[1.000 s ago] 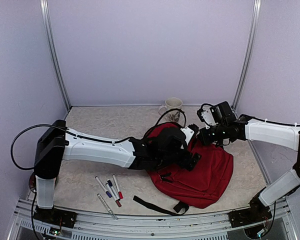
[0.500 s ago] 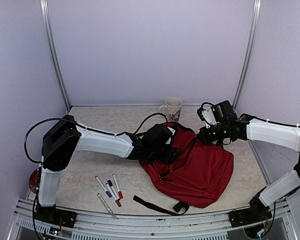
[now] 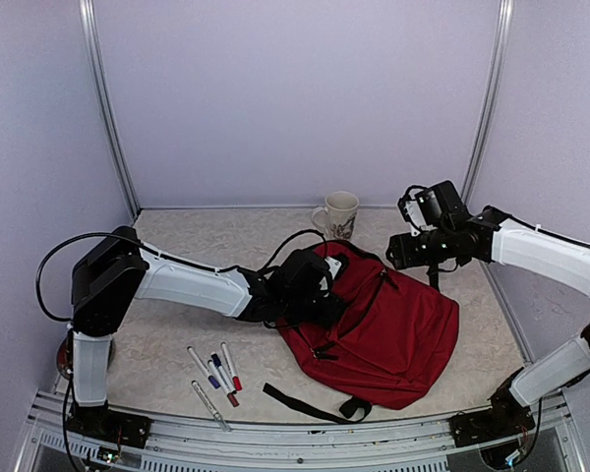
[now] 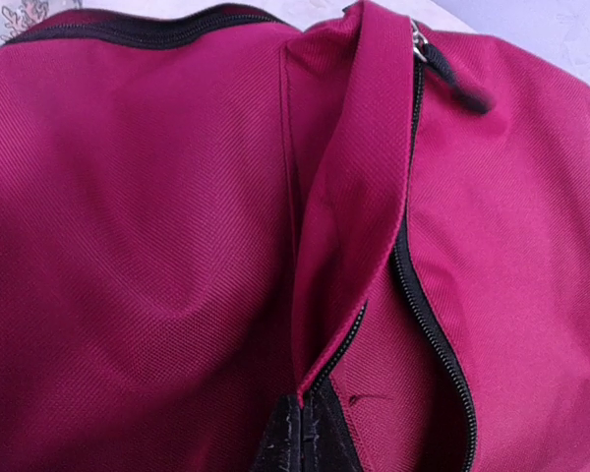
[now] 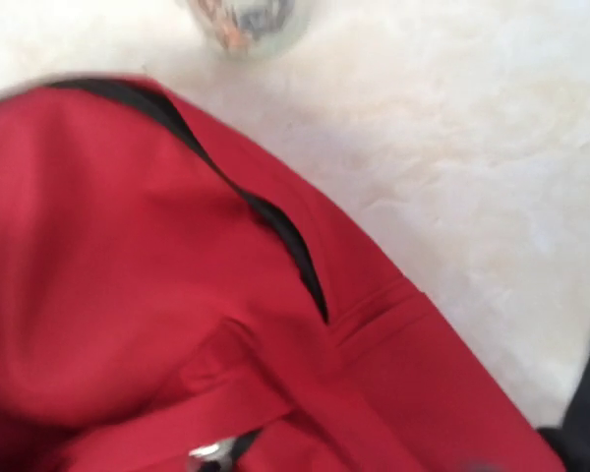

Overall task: Pack the student bag
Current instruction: Adjust the lower front pocket of the student bag.

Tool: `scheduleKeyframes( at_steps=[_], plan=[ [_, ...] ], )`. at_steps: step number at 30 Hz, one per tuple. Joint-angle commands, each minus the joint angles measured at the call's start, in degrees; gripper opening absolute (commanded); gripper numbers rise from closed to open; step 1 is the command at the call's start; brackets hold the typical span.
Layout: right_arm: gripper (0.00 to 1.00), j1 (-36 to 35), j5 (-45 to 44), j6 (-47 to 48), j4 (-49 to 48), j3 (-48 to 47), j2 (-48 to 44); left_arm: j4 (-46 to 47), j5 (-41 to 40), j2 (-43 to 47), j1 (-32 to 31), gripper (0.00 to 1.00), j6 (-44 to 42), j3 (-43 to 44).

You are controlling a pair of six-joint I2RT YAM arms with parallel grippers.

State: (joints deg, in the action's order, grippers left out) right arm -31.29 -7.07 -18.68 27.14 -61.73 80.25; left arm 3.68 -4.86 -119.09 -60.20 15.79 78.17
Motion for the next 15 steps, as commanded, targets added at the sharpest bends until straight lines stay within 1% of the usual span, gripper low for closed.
scheduleKeyframes(
  at_steps=[1, 4, 7, 11, 15],
  plan=[
    [0.88, -7.4, -10.1, -12.4, 5.3, -1.3, -5.2, 2.8, 1.5, 1.2, -0.3, 0.00, 1.4, -1.2],
    [0.89, -12.2, -8.9, -22.3, 2.5, 3.3, -5.1, 2.9, 0.9, 1.1, -0.4, 0.00, 1.7, -1.0],
    [0.88, -15.9, -9.8, -28.4, 0.0, 6.9, -2.1, 3.1, 0.7, 1.4, -0.3, 0.00, 1.9, -1.0],
    [0.85, -16.5, -7.7, -31.7, -4.8, 8.9, 2.8, 3.0, 0.7, 1.7, -0.4, 0.00, 2.0, -1.1],
    [0.76, -16.5, -9.2, -31.3, -7.5, 9.6, 6.9, 3.3, 0.4, 2.5, -0.3, 0.00, 2.2, -2.0]
  ],
)
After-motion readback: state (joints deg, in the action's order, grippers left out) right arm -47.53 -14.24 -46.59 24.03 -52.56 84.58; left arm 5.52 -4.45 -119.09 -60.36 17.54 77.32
